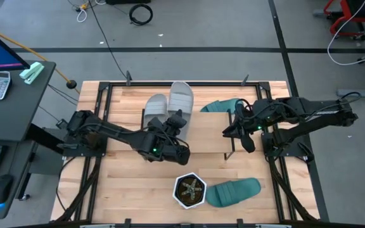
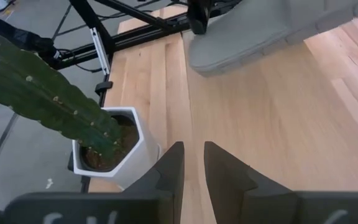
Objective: Pick and place slides into the shelf
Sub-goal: Put the gray slide on the shelf aligned with the other gray slide
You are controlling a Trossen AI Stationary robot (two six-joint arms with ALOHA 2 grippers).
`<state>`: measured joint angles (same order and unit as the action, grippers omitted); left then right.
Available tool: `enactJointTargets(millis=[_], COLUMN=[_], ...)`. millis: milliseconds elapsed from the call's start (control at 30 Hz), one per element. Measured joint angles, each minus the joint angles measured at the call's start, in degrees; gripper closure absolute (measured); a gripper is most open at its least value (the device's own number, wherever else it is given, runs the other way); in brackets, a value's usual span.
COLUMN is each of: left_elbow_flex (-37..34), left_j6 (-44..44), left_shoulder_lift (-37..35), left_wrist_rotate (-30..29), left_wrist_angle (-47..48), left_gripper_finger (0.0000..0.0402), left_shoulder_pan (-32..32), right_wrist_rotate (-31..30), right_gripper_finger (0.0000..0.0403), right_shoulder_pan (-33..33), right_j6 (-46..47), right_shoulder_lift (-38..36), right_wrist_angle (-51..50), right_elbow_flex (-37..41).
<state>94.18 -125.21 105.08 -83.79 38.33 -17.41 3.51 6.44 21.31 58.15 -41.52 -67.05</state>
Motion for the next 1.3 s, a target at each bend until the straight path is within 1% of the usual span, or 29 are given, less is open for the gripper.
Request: enactJointTargets(millis=[133, 767, 1300], left_elbow_flex=[-0.1, 0.0, 0.0], left_j6=[-2.0, -1.4, -2.8], left_shoulder_lift=[0.9, 1.9, 1.9], left_wrist_rotate=[0.7, -0.2, 0.7], left_wrist_angle=[0.7, 1.3, 6.3], left_gripper_finger=[0.0401, 0.0401, 0.0401], left_shoulder_pan=[0.0, -0.1, 0.0], right_wrist_rotate=[0.0, 0.0, 0.0], right_gripper_finger=[0.0334, 0.0334, 0.0334], right_shoulder_pan=[0.0, 0.0, 0.0], right_j6=[0.1, 0.2, 0.8], right_shoulder_lift=[0.0, 0.0, 0.0], right_wrist_angle=[0.0, -0.2, -0.3], right_elbow_flex=[0.0, 0.0, 0.0])
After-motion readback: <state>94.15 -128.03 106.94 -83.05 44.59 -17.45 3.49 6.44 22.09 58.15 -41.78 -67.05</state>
